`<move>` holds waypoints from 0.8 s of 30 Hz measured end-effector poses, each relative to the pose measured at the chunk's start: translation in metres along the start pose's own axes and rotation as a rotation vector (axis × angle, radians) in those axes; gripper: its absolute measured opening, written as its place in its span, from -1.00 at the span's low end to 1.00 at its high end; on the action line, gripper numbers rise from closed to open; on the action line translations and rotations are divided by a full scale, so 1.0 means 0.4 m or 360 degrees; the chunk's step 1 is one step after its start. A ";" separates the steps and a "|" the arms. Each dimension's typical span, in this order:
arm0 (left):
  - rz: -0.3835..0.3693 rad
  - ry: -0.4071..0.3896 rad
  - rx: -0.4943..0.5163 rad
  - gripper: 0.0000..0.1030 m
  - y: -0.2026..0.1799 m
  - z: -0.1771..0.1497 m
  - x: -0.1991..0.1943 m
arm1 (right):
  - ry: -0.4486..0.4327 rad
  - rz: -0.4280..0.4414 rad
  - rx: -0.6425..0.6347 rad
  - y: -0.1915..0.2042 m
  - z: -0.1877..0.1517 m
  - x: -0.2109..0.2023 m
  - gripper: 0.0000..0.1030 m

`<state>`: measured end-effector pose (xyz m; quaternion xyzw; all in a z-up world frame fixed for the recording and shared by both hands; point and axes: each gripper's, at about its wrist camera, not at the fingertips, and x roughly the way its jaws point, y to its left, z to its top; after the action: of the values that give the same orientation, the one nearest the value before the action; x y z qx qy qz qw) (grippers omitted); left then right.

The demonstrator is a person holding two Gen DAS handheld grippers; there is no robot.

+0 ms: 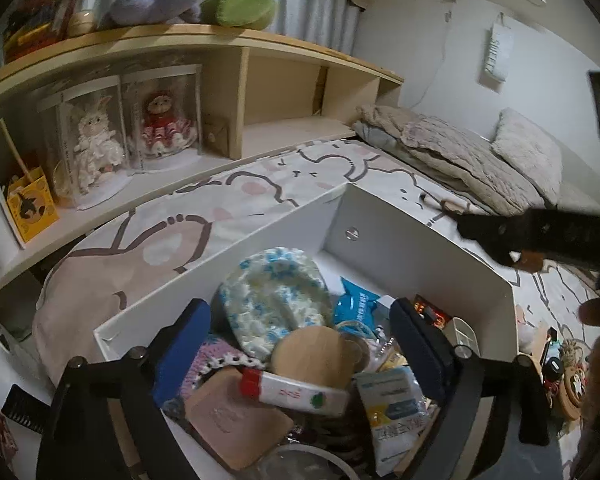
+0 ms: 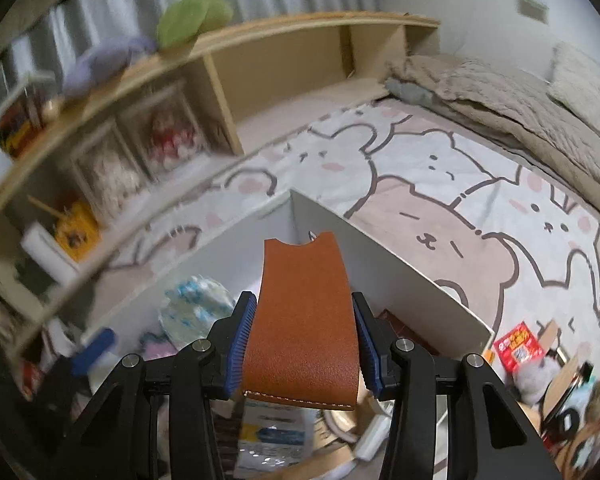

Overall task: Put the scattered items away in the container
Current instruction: 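Lower both tools into the white box and open the left tool to drop the tube, then open the right tool to drop the brown leather strip into the box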

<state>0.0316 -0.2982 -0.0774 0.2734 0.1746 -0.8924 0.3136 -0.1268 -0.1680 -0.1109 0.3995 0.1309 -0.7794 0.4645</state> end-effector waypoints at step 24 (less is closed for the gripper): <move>0.0006 -0.0001 -0.0147 0.79 0.082 0.007 0.013 | 0.0192 -0.0015 -0.0250 0.017 0.040 0.221 1.00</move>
<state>0.0486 -0.3263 -0.0827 0.2586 0.2150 -0.8829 0.3276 -0.1512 -0.2357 -0.1651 0.4075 0.2213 -0.7434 0.4821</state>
